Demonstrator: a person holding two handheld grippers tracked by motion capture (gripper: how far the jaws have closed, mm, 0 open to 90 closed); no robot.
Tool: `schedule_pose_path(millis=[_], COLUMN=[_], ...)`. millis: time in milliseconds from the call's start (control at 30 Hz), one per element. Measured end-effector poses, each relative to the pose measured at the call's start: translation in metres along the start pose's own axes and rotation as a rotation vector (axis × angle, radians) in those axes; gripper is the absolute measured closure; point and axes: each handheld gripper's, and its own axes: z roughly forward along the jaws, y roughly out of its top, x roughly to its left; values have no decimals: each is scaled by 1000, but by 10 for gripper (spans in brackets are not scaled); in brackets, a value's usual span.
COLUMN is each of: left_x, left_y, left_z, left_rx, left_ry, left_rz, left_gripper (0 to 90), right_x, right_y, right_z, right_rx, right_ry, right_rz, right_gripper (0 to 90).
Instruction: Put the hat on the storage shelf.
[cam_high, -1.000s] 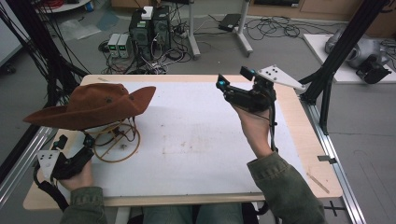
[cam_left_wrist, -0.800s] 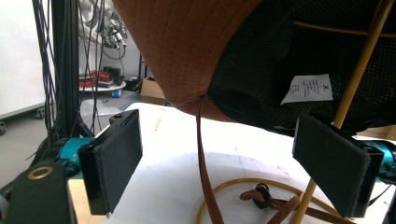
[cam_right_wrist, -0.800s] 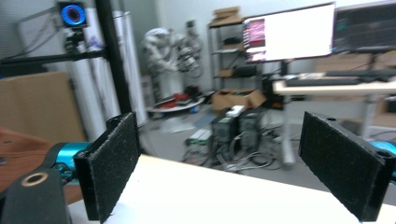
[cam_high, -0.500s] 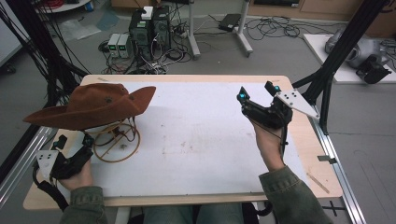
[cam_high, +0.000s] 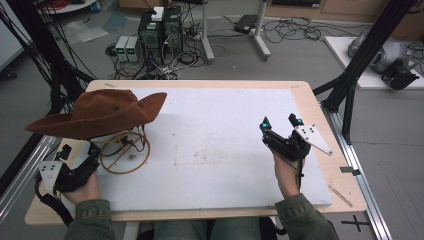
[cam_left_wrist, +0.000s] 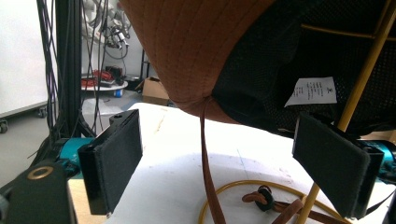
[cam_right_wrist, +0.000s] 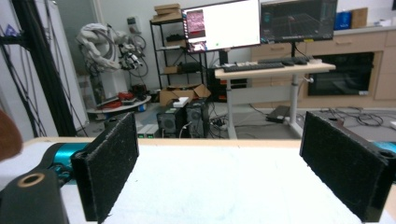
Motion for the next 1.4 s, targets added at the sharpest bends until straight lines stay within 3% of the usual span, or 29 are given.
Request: schedule_pose_path(millis=[167, 367, 567, 867, 1400], left_x=[-1, 0, 1, 1, 0], left_y=[0, 0, 0, 0, 0], left_z=[0, -1, -1, -1, -2], left_rx=[1, -2, 2, 2, 1], left_ry=[-2, -2, 2, 4, 4], left_rz=[5, -3, -5, -5, 0], left_gripper=[164, 163, 163, 163, 163], right_x=[-5, -9, -10, -15, -16], right_y=[-23, -43, -45, -44, -44], right_z=[-1, -2, 1, 0, 0], right_rx=[-26, -6, 9, 12, 20], right_ry=[-15, -61, -71, -70, -78], right_rz=[-47, -60, -71, -26, -4], right_gripper=[114, 114, 114, 114, 114])
